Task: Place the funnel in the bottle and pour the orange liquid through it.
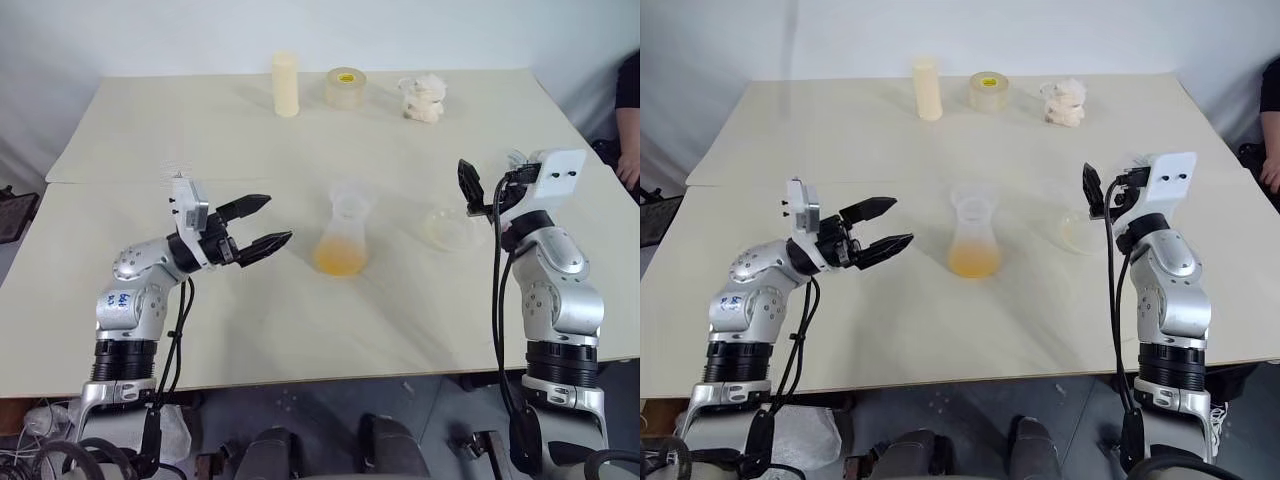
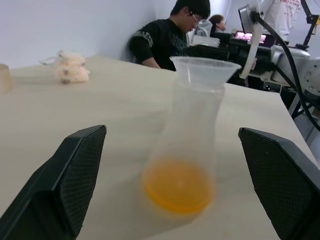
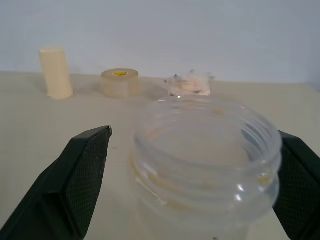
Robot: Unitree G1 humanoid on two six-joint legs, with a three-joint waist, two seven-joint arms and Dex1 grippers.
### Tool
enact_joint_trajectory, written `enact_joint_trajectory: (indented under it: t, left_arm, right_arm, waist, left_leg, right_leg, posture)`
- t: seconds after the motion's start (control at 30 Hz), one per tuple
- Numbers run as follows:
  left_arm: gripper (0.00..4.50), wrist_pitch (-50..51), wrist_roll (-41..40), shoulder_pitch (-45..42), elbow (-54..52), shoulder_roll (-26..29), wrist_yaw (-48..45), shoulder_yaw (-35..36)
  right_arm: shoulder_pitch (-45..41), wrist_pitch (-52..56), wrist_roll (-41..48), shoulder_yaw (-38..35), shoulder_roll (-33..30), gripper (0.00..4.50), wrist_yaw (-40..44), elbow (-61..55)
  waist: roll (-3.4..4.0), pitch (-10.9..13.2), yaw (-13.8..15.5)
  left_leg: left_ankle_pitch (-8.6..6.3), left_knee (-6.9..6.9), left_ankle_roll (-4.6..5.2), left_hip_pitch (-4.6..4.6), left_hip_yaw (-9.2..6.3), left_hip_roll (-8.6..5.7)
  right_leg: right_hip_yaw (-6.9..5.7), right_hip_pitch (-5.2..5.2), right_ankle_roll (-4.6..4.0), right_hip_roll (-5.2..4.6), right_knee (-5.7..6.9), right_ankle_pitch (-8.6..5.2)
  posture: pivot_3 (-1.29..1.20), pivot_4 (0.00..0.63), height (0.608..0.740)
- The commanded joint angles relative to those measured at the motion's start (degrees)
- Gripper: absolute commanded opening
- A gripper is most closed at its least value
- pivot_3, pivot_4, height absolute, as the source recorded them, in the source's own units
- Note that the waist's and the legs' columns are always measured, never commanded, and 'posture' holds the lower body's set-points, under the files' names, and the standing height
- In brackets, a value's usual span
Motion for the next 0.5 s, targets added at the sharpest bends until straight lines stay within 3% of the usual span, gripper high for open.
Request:
enact_joint_trajectory:
  t: [0.03, 0.3, 0.47, 0.5]
  left_arm:
    - [4.50, 0.01, -0.49, 0.19, -2.74, 0.83, -0.02, 0.39]
    - [4.50, 0.03, -0.89, 0.94, -3.43, 1.59, -1.58, 0.31]
    - [4.50, -0.80, -1.30, 1.71, -3.11, 3.60, -5.11, 1.08]
    - [4.50, -0.69, -1.32, 2.30, -3.15, 4.52, -6.16, 1.13]
  right_arm:
    - [-1.99, -1.01, 1.57, -2.30, -2.19, 4.48, 0.77, -3.36]
    - [-6.79, 3.68, 9.41, -2.07, -7.75, 4.48, 9.27, -8.88]
    - [-2.85, 9.91, 17.70, -1.07, -15.99, 4.48, 24.18, -14.85]
    - [1.14, 11.27, 20.34, -1.44, -19.14, 4.48, 30.14, -17.46]
  waist:
    - [0.00, 0.00, 0.02]
    - [0.00, 0.00, -0.06]
    - [-0.01, 0.00, 0.32]
    - [-0.01, 0.00, 0.41]
  left_leg:
    - [0.00, 0.00, 0.00, 0.00, 0.00, 0.00]
    - [0.00, -0.01, 0.00, 0.00, 0.03, 0.01]
    - [0.00, -0.01, 0.00, -0.01, 0.00, 0.00]
    - [-0.01, -0.01, 0.01, -0.01, 0.00, -0.02]
  right_leg:
    - [0.01, 0.00, 0.00, -0.01, 0.00, 0.00]
    - [0.01, 0.00, 0.00, 0.00, -0.04, 0.00]
    - [-0.02, 0.00, 0.00, 0.00, -0.04, 0.00]
    - [-0.01, 0.01, 0.00, -0.02, -0.04, 0.00]
  posture:
    - [0.00, 0.150, 0.740]
    - [0.00, 0.150, 0.740]
    - [0.00, 0.150, 0.740]
    - [0.00, 0.150, 0.740]
